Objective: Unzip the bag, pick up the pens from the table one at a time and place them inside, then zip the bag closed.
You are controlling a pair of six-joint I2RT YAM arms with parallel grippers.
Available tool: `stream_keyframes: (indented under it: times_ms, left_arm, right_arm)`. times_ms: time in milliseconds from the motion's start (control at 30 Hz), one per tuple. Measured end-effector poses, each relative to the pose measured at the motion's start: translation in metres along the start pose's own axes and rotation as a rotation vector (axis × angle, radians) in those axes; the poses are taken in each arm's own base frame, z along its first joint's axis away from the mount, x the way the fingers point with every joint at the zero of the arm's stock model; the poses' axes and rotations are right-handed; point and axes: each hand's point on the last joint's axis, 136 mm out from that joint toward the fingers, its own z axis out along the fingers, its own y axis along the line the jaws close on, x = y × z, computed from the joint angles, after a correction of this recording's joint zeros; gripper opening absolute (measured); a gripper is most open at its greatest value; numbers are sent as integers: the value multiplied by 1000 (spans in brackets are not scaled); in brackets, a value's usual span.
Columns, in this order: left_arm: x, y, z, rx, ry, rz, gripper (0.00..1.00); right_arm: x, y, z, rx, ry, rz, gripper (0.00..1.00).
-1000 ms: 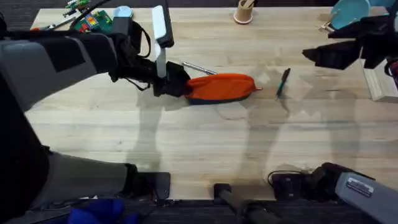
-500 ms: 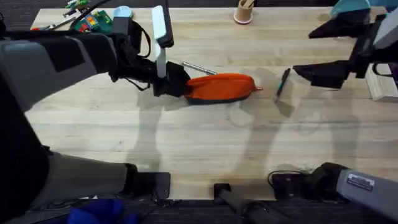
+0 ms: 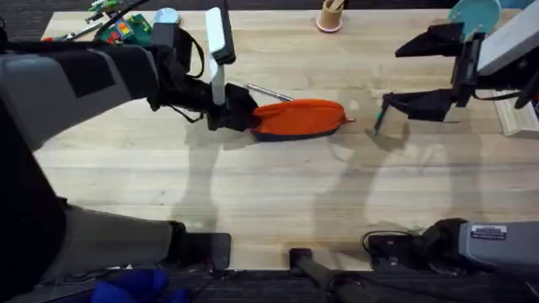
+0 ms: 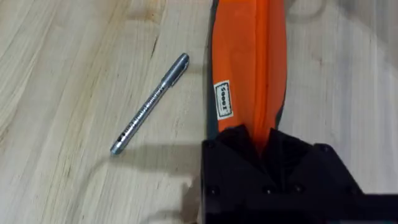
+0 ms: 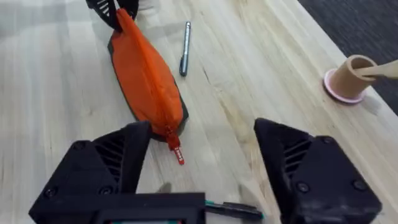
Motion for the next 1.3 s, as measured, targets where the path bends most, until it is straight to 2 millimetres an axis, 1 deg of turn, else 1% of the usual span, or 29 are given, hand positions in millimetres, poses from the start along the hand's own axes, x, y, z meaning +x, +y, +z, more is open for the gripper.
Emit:
stream_keyframes:
  times_ms: [100, 367, 633, 733, 833, 1000, 1300]
  left_arm:
    - [0, 0, 0, 0, 0, 0, 43]
    - [0, 0, 0, 0, 0, 0, 43]
    - [0, 0, 0, 0, 0, 0, 43]
    - [0, 0, 0, 0, 0, 0, 43]
    - [0, 0, 0, 0, 0, 0, 43]
    - [0, 0, 0, 0, 0, 0, 43]
    - [0, 0, 0, 0, 0, 0, 43]
  right_arm:
    - [6, 1, 3, -16, -5, -6, 995]
    - [22, 11, 11, -83, -9, 4, 995]
    - [51, 9, 22, -123, 9, 6, 995]
    - [62, 9, 24, -132, 51, -9, 995]
    - [70, 10, 23, -140, 92, -17, 995]
    - [79, 12, 22, -153, 149, -22, 995]
    - [84, 12, 21, -159, 178, -28, 996]
